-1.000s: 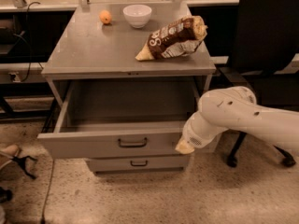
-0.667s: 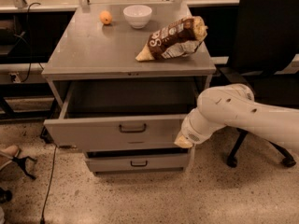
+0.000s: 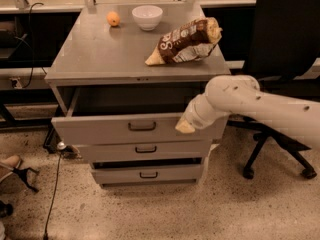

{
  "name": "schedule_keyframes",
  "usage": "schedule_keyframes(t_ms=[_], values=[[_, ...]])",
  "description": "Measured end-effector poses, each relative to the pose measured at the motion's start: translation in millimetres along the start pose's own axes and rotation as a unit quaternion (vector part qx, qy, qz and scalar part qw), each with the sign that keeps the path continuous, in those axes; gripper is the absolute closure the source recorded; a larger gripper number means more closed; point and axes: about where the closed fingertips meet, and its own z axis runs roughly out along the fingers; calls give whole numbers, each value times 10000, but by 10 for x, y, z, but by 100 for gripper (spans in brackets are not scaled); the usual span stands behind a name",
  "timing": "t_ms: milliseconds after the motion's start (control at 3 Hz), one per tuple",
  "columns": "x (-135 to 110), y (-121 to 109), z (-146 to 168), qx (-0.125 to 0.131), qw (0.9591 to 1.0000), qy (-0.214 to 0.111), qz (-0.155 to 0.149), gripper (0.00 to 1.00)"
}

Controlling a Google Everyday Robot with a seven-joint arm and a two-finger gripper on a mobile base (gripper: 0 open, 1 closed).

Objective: Close top drawer

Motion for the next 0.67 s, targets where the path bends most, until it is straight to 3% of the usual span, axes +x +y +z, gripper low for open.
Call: schedule_keyframes(t_ms=[333,667], values=[[-77,-97,36,50,9999,-106,-49,100],[-270,-348,99,168,9990,-402,-137,100]])
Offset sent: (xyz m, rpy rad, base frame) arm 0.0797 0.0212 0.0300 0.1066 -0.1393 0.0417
